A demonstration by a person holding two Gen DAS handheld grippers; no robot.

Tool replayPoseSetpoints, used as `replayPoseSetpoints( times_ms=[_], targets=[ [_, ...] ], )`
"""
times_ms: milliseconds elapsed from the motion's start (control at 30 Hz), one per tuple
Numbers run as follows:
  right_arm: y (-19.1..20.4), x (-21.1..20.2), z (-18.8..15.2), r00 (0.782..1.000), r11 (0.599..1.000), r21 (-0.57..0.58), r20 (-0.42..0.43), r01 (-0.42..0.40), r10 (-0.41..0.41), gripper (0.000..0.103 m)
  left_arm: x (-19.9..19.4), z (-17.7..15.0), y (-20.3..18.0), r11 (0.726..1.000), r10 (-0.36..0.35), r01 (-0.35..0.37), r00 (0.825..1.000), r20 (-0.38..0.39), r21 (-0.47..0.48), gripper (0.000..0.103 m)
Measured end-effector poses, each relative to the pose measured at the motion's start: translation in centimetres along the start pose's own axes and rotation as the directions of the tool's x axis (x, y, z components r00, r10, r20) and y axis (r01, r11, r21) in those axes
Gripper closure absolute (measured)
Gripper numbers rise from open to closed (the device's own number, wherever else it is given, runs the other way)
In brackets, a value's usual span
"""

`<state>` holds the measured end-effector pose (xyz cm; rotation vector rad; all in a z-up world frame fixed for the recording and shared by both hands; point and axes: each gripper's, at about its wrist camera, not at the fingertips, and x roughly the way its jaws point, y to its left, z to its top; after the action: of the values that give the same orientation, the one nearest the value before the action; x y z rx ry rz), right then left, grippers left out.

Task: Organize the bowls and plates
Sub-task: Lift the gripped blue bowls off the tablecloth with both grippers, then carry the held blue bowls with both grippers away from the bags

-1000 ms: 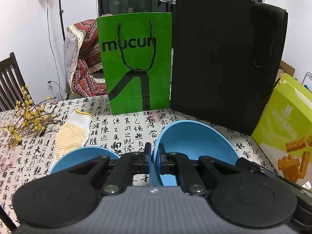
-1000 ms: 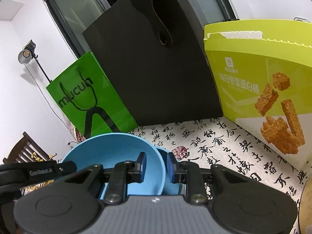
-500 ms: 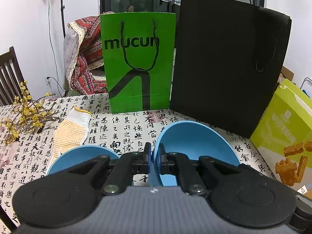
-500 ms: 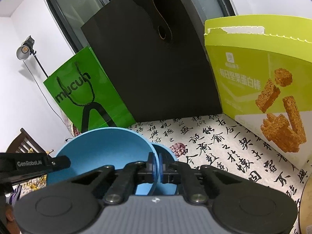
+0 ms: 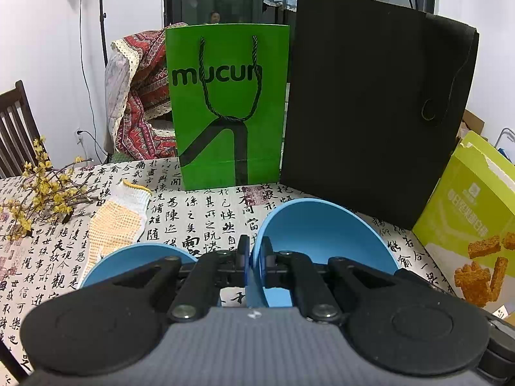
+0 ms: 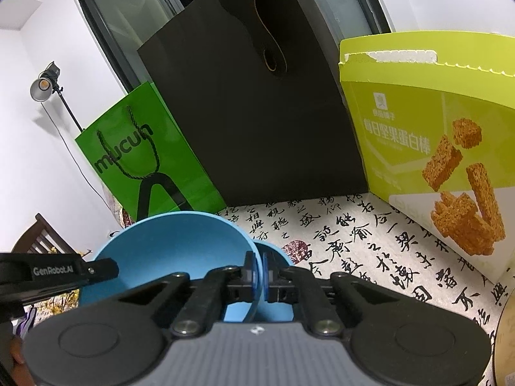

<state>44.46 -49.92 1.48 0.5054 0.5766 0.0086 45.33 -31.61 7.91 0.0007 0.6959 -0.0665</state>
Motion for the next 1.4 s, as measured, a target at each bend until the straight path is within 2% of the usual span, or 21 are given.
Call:
replayPoseSetpoints(
  times_ms=[1400],
  targets=[
    [1.3,-2.5,0.2,0.997,1.000,-0.029,0.082,0.001,0.002,0.099,-2.2,-0.2,1.0,0.999,-0.036,0.035,0.996,0.081,0.021,0.096]
  ],
)
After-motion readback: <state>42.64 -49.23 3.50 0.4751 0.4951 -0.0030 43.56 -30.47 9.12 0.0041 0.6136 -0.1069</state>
